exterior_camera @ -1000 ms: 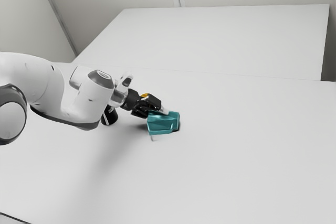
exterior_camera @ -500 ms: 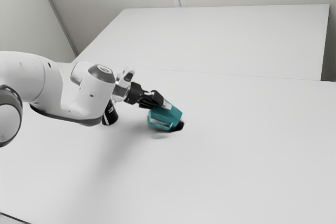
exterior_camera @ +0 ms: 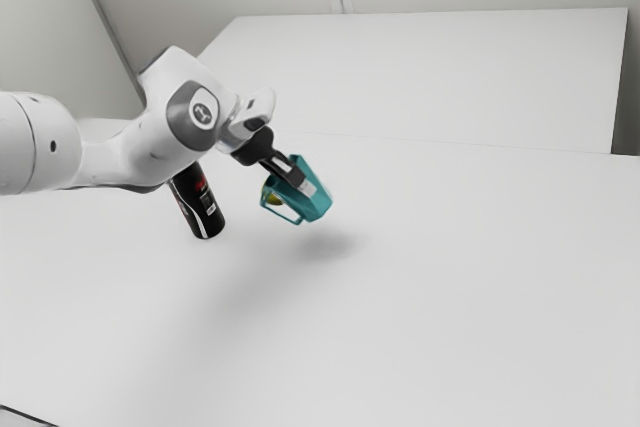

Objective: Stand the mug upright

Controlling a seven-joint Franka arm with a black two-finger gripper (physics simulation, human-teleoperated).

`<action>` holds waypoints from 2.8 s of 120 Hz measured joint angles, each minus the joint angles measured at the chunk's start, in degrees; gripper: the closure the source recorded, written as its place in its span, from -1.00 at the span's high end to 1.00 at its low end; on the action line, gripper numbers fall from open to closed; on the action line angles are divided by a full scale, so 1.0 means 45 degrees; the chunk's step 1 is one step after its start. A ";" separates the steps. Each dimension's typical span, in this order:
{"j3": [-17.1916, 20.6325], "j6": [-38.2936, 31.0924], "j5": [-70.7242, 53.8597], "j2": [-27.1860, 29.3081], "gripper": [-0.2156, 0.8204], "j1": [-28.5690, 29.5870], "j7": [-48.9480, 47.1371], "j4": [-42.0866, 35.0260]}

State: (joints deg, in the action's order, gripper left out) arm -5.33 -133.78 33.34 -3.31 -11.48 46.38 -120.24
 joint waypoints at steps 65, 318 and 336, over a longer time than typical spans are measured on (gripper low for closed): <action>-0.0025 0.0868 -0.6320 -0.0360 -0.92 0.0364 -0.3740 -0.0136; -0.0004 0.2600 -0.6895 -0.0522 0.56 0.0243 -0.5931 0.3988; -0.0026 0.5377 -0.6974 -0.1978 0.57 0.0397 -0.6080 0.7339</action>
State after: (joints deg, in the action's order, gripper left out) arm -5.45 -109.59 1.96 -12.21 -9.70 19.02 -87.22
